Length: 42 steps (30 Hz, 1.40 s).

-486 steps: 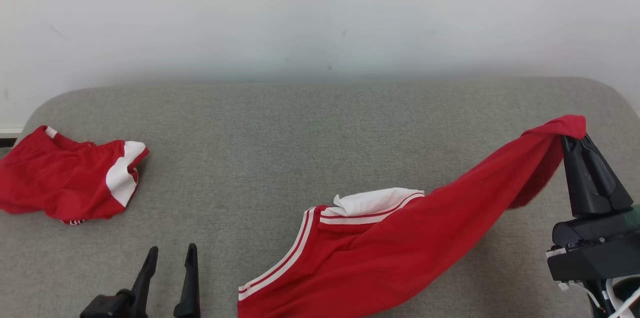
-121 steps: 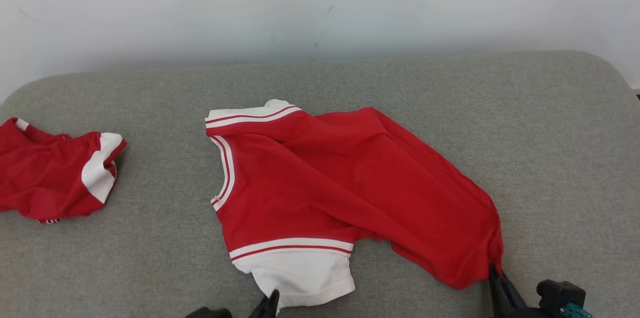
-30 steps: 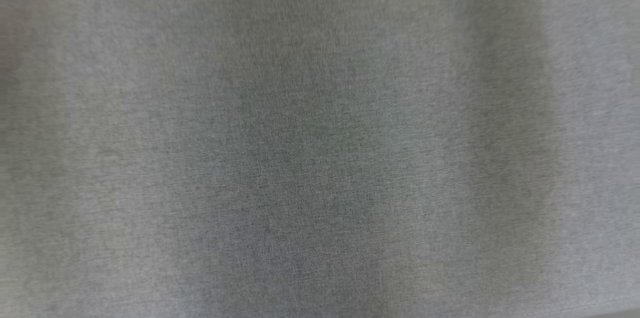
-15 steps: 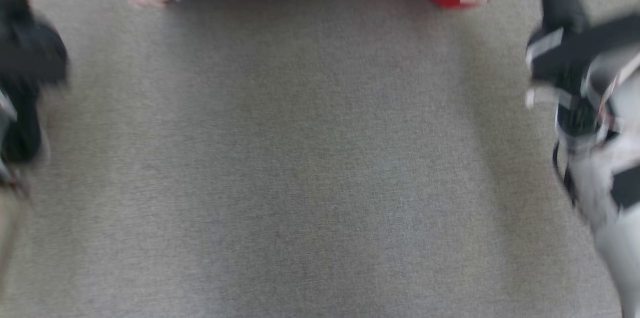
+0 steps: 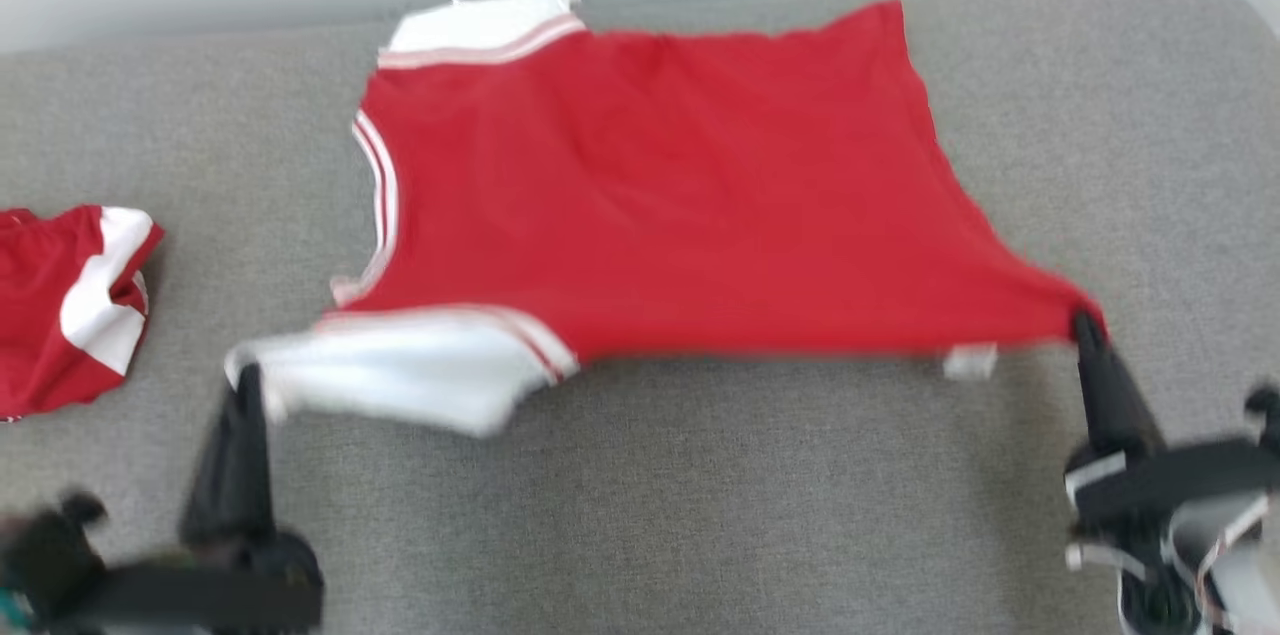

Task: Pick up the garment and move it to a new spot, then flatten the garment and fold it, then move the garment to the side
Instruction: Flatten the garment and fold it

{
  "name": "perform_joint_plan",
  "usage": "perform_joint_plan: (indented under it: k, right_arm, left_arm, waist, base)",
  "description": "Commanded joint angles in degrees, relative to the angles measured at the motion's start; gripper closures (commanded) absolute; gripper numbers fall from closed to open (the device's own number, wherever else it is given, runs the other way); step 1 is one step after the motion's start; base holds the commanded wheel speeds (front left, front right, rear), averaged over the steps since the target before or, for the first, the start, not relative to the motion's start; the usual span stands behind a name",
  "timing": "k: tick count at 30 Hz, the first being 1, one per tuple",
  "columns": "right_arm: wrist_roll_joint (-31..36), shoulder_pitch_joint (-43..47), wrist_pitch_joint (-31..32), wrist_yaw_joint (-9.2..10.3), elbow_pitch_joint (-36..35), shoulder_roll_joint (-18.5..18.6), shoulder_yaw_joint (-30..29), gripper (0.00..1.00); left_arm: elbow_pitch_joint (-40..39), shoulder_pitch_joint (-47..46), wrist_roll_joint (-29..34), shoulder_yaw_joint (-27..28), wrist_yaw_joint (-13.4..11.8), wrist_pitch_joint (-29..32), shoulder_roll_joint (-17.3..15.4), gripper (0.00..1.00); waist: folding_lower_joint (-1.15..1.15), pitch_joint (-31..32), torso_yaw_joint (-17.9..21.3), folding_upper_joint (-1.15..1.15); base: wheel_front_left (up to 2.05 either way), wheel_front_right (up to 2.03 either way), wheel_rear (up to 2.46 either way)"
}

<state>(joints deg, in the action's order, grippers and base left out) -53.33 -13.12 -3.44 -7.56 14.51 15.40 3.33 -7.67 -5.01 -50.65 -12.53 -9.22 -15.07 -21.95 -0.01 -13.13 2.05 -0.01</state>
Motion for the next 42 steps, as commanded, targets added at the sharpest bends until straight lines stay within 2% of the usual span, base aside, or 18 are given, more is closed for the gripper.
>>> perform_joint_plan:
  k: [1, 5, 9, 14, 18, 26, 31, 42]
  right_arm:
    - [1.0, 1.86, 0.39, 0.15, -0.42, -0.19, -0.78, 1.0]
    - [4.23, 8.85, 1.71, 0.16, -1.89, -1.5, -3.38, 1.0]
    - [7.21, 15.13, 3.14, 0.16, -3.64, -3.22, -6.15, 1.0]
    - [12.2, 21.22, 6.11, 0.16, -6.04, -5.22, -9.94, 1.0]
    - [14.19, 22.6, 8.67, 0.16, -8.21, -7.27, -12.1, 1.0]
    - [15.55, 20.51, 12.53, 0.16, -10.22, -9.88, -14.05, 1.0]
    - [15.32, 17.17, 15.25, 0.16, -10.05, -10.74, -14.6, 1.0]
    - [14.49, 4.83, 19.06, 0.15, -2.65, -11.87, -15.24, 1.0]
  left_arm:
    - [-0.24, 2.24, 0.51, 0.76, -0.03, -0.13, 0.64, 1.0]
    - [0.27, 9.55, 1.52, 2.62, 1.04, -0.13, 4.55, 1.0]
    - [1.19, 15.11, 3.12, 1.53, 2.35, -0.12, 7.49, 1.0]
    - [2.88, 18.89, 4.63, 0.39, 3.0, -0.12, 9.44, 1.0]
    - [3.95, 19.16, 5.64, 0.47, 3.99, -0.12, 10.09, 1.0]
    - [3.66, 14.07, 8.01, -1.81, 6.54, 0.39, 9.03, 1.0]
    - [3.85, 8.47, 9.33, -2.31, 7.43, 2.4, 7.28, 1.0]
    - [15.91, -7.61, 9.08, -2.34, 10.9, 6.22, 5.29, 1.0]
  waist:
    - [0.01, 1.08, -0.04, 0.01]
    - [0.01, 2.72, -0.05, 0.01]
    - [0.01, 4.18, -0.65, 0.01]
    - [0.01, 5.17, -1.43, 0.01]
    - [0.01, 5.13, -1.38, 0.01]
    - [0.01, 4.98, -1.22, 0.01]
    - [0.01, 4.26, -0.06, 0.01]
    - [0.01, 1.44, 1.29, 0.01]
  base:
    - [0.0, 0.0, 0.0]
    - [0.0, 0.0, 0.0]
    - [0.0, 0.0, 0.0]
    - [0.0, 0.0, 0.0]
    - [0.0, 0.0, 0.0]
    - [0.0, 0.0, 0.0]
    - [0.0, 0.0, 0.0]
    - [0.0, 0.0, 0.0]
